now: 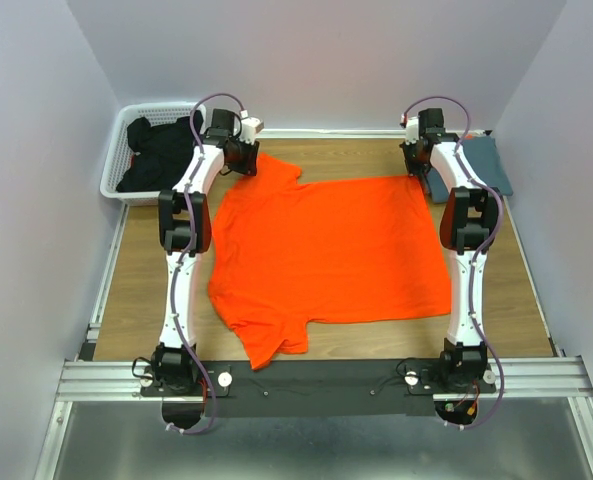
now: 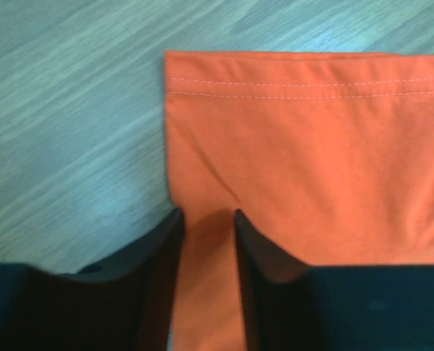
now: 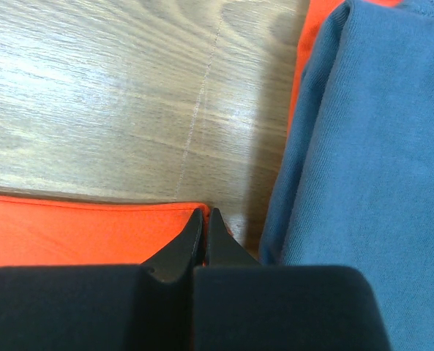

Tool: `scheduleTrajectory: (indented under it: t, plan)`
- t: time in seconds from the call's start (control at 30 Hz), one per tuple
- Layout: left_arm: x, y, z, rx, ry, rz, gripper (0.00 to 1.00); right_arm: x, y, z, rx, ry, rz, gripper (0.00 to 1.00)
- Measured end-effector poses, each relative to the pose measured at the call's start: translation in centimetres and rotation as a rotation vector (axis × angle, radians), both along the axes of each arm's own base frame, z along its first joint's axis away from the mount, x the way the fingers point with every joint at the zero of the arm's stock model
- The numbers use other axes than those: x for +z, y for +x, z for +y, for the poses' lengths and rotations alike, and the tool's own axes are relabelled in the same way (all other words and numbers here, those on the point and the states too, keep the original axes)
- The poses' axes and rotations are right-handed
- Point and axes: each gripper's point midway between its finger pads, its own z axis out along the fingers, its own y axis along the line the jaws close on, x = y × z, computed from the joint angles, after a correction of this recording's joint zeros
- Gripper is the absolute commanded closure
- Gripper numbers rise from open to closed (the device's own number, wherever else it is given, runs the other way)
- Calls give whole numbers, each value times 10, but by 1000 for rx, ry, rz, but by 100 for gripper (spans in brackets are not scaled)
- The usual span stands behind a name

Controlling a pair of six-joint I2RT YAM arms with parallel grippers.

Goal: Fold and stack the t-shirts
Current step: Flatten the tshirt out

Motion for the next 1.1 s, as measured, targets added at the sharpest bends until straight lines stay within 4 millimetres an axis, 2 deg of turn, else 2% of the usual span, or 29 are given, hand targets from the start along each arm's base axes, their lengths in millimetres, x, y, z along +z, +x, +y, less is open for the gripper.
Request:
scheduleTrajectory:
  t: [0.03, 0.07, 0.1, 0.17, 0.37, 0.47, 0.63, 0.73, 0.83, 0.93, 1.1]
  plan:
    - [0, -1, -2, -5, 3, 3, 79, 0, 0, 0, 0, 1, 0, 100]
    - [-1, 0, -4, -6, 4, 2, 83, 0, 0, 0, 1, 1, -2, 99]
    - [-1, 0, -6, -5, 4, 2, 93, 1, 0, 0, 0, 1, -2, 99]
    - [-1, 1, -6, 0, 4, 1, 100, 1, 0, 0, 0, 1, -4, 99]
    - [6, 11, -2, 23, -24, -31, 100, 2, -1, 0, 3, 0, -5, 99]
    - [16, 15, 3, 23, -37, -60, 100, 3, -4, 0, 6, -1, 2, 99]
    - [58, 8, 6, -13, -34, -130, 100, 5, -13, 0, 13, -1, 25, 99]
    - [87, -1, 6, -43, -31, -178, 100, 12, -17, -1, 18, -2, 29, 99]
    - [104, -10, 5, -78, -29, -208, 100, 24, -20, -1, 24, 0, 17, 99]
    - [108, -21, 7, -108, -18, -216, 100, 40, -22, -1, 31, 7, -2, 100]
    - [103, -35, 8, -147, 2, -205, 100, 65, -23, 0, 45, 10, -43, 100]
